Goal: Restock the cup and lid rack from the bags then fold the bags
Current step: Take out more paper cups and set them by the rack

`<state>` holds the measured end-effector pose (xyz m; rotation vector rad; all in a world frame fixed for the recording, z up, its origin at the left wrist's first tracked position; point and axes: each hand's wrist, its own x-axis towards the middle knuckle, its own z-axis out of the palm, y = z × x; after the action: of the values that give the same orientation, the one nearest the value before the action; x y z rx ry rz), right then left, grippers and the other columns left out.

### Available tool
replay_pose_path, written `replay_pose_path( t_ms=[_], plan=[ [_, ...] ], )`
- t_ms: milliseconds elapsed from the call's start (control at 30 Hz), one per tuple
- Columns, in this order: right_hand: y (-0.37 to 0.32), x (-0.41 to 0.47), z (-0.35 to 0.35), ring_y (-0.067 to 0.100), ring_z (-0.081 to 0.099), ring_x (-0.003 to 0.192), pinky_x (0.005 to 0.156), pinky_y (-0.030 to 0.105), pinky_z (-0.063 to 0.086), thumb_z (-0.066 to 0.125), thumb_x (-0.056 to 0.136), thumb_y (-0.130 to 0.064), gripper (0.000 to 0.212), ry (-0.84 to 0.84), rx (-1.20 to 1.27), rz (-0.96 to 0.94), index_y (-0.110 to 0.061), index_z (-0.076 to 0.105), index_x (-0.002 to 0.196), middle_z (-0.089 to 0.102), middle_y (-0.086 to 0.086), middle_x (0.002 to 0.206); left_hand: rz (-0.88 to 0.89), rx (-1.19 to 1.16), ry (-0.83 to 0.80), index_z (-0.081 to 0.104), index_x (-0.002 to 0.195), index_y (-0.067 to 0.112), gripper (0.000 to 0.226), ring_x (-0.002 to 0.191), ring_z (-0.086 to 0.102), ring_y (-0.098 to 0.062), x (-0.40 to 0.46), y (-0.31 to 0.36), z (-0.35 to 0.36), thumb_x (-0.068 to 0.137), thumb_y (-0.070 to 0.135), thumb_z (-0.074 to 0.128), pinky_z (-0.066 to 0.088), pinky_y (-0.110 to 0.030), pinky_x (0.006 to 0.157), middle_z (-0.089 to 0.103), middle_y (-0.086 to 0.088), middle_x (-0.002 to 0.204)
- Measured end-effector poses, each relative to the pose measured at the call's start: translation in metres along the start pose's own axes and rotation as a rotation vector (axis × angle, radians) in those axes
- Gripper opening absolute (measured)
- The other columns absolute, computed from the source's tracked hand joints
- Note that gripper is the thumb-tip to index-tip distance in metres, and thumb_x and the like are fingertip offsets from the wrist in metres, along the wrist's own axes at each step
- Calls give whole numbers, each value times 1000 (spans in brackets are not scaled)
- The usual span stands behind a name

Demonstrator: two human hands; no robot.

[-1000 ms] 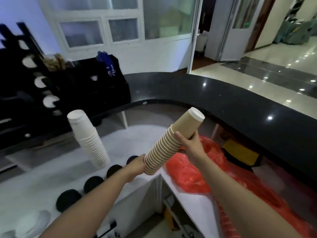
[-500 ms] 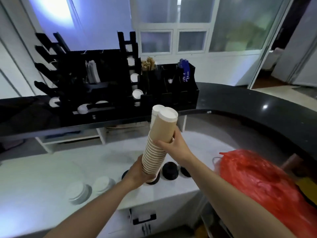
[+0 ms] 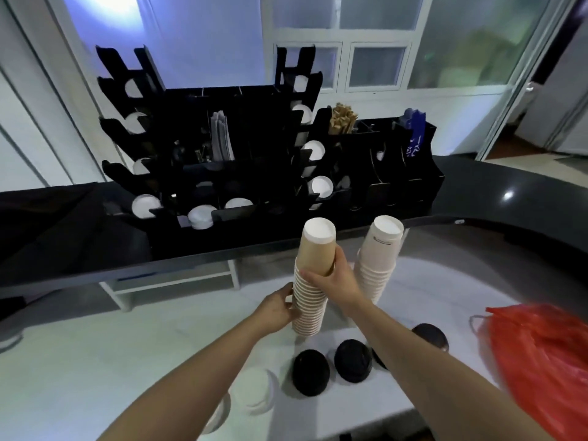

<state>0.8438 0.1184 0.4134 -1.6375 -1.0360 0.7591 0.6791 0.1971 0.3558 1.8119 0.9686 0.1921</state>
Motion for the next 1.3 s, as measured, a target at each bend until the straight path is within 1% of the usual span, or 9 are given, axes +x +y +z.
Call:
replay_pose_path(
  t_ms=[400,533,600,667,733,833,967,1133,1300],
  plan=[
    [43,-9,18,3,53,121,97,29,49,87,66,-56,100,-74,-158,79,-37,29,146,52,-22,132,-85,143,19,35,154,21,64,125,59,-22,-5,-37,7,96,21,62,46,-24,93,52,3,144],
    [48,-23,7,11,53,122,103,33,46,84,80,-29,89,-102,-239,89,-28,32,152,52,-11,136,-94,234,117,66,90,11,18,89,65,-24,-27,-37,16,95,21,52,52,-34,78,71,-7,96],
    [52,-36,-3,14,61,104,90,32,51,75,88,-21,58,-79,-322,124,-24,49,140,59,-4,121,-85,240,86,63,81,3,28,75,61,-23,-38,-31,26,94,23,48,52,-38,72,69,-14,85],
    [56,-52,-21,17,59,80,71,26,47,64,92,-13,12,-36,-461,83,-24,65,93,63,-5,88,-49,273,62,60,75,1,33,69,57,-22,-46,-18,41,92,27,47,52,-41,71,68,-18,82],
    [63,-67,-43,20,56,78,69,27,44,57,91,-7,18,-4,-541,85,-16,63,77,62,-2,79,-21,306,28,58,69,4,36,67,57,-22,-50,0,61,91,30,46,53,-42,70,67,-17,79],
    [73,-94,-90,19,58,84,73,25,43,58,89,-3,14,45,-569,114,-12,69,89,64,-1,90,21,364,-38,60,66,8,41,73,60,-27,-50,35,103,95,32,45,52,-40,74,68,-12,77],
    [91,-137,-160,17,58,74,55,12,39,61,90,-11,10,141,-499,228,-20,64,92,65,-4,82,78,450,-120,55,66,13,38,77,60,-31,-44,82,163,96,33,43,45,-34,68,65,-14,79],
    [115,-215,-269,18,49,64,56,34,31,59,90,-30,27,321,-532,321,-18,50,68,51,-4,62,262,619,-235,61,71,4,39,70,61,-27,-45,147,270,90,35,48,48,-40,65,68,-12,75],
    [149,-314,-371,21,43,57,55,35,31,53,87,-33,32,500,-526,497,-15,42,63,44,3,59,499,591,-375,46,64,11,37,65,50,-19,-50,197,392,98,25,45,35,-38,62,54,-4,64]
  ],
)
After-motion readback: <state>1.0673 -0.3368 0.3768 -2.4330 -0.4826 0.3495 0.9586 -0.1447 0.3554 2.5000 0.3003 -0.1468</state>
